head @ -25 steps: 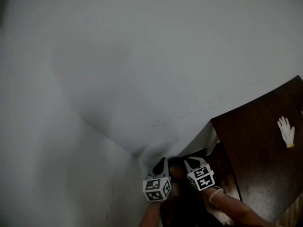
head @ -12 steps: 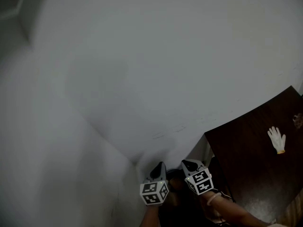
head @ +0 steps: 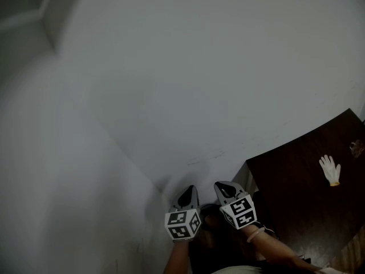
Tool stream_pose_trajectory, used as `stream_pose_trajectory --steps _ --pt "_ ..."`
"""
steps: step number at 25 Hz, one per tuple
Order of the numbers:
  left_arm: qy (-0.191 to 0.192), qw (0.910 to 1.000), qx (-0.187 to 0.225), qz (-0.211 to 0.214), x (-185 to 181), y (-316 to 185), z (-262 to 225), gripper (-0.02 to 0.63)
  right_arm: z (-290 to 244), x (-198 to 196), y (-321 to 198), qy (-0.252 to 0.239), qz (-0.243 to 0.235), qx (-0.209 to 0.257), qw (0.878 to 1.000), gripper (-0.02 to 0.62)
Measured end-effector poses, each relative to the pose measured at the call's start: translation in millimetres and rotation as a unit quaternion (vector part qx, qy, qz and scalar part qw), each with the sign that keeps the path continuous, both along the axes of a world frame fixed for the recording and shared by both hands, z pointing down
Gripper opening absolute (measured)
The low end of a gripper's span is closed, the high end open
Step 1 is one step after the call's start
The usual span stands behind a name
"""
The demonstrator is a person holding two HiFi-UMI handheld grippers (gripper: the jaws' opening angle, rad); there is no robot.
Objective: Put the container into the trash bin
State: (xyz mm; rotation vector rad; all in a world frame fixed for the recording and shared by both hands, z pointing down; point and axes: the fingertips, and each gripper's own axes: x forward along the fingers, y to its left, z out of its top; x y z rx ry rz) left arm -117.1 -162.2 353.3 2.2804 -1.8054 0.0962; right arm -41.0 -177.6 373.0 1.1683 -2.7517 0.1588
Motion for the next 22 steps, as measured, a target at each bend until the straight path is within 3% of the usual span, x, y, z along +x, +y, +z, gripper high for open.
stream_pose_trajectory --steps 12,22 --pt "-0.009 0.9994 0.029 0.014 -6.7 2.4 -47.5 0.020 -69.9 0.5 -1.4 0.000 0.010 0.072 0.997 0.008" --pt "-0.017 0.9987 0.046 0.014 -3.8 18.0 -73.2 0.020 -95.2 3.8 15.7 -0.020 -0.002 0.081 0.996 0.008"
